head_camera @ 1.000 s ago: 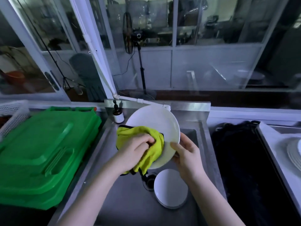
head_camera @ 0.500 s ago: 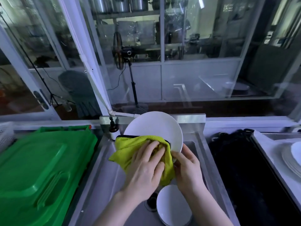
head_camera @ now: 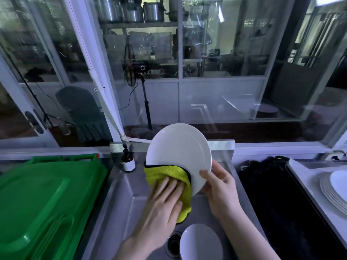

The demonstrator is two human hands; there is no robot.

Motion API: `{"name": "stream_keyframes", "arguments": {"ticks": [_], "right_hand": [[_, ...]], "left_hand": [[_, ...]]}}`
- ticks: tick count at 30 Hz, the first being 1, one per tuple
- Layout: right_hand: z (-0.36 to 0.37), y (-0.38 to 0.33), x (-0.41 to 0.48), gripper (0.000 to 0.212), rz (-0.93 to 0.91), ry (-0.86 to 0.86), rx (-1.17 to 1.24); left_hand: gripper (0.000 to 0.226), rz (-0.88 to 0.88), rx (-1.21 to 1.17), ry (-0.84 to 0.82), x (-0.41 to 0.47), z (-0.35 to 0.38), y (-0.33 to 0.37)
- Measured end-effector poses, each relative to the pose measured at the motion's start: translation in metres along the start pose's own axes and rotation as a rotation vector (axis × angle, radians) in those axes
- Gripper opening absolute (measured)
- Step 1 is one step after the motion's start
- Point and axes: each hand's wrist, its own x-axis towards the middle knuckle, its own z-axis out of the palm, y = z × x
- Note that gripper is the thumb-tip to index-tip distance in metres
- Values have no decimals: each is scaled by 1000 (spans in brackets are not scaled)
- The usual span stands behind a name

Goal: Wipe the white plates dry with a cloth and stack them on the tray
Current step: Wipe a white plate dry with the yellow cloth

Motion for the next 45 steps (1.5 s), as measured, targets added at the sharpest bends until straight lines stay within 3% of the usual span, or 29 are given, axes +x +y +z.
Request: {"name": "stream_keyframes", "arguments": {"ticks": [9,13,20,26,30,34,38,45], "right_hand": [[13,12,-10,40,12,-132,-153],[9,14,-7,41,52,-54,-112],[4,8,-1,36,5,-19,-120],[5,14,-10,35,19,-126,-164],[3,11,-12,38,10,-99,-177],[-4,-5,-5,40,-52,-14,-156],[-5,-9,-1,42,-64,-18,-166],[0,10,-9,34,-23,-122,-204]], "left_hand": [[58,-76,11,3,52,-11,-37],[61,-204,25,-80,51,-15,-61],[51,-15,-26,-31,8,-5,-25],[52,82,22,-52,52,-13,-18],[62,-91,57,-170,68,-13,-42],[64,-222,-16,-152,49,-8,-50],[59,-98,-126,-77,20,-2,-23],[57,16,-57,-46,52,-7,-11]]}}
